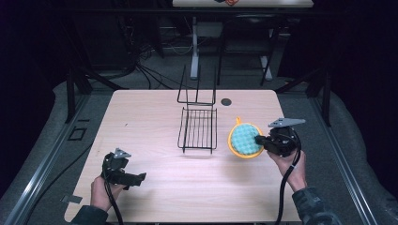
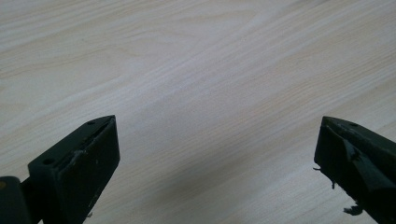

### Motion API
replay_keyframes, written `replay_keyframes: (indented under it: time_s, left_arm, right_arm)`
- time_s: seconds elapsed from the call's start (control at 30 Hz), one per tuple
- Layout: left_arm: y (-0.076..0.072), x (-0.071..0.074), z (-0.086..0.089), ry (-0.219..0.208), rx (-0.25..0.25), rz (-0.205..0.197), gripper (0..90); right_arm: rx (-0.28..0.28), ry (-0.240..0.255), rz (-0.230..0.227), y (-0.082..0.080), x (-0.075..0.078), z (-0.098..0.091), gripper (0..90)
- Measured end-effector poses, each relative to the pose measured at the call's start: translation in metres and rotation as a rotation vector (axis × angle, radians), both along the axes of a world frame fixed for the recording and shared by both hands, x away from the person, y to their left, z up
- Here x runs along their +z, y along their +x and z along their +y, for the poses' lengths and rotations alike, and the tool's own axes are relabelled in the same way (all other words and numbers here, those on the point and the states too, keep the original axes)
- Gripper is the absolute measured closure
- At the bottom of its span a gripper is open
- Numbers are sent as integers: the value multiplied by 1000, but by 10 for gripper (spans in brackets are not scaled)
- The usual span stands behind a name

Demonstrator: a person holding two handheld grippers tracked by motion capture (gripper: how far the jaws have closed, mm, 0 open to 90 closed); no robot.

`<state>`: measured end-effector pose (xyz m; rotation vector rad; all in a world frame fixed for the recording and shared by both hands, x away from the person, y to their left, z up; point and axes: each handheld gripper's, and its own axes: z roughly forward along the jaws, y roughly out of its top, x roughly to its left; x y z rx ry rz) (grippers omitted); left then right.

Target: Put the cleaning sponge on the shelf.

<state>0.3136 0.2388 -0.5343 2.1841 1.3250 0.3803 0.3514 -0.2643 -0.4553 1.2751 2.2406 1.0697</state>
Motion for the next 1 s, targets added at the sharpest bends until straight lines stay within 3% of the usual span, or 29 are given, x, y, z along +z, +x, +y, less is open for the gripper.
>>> replay_keyframes:
  time_s: [0.6,1.0]
  left_arm:
    - [1,-1,0,8,-6,9,0]
    - [0,-1,0,10,-6,11,0]
  right_arm:
    - [60,-21,46,20,10,25,889]
    - [83,-22,34,29,11,43,888]
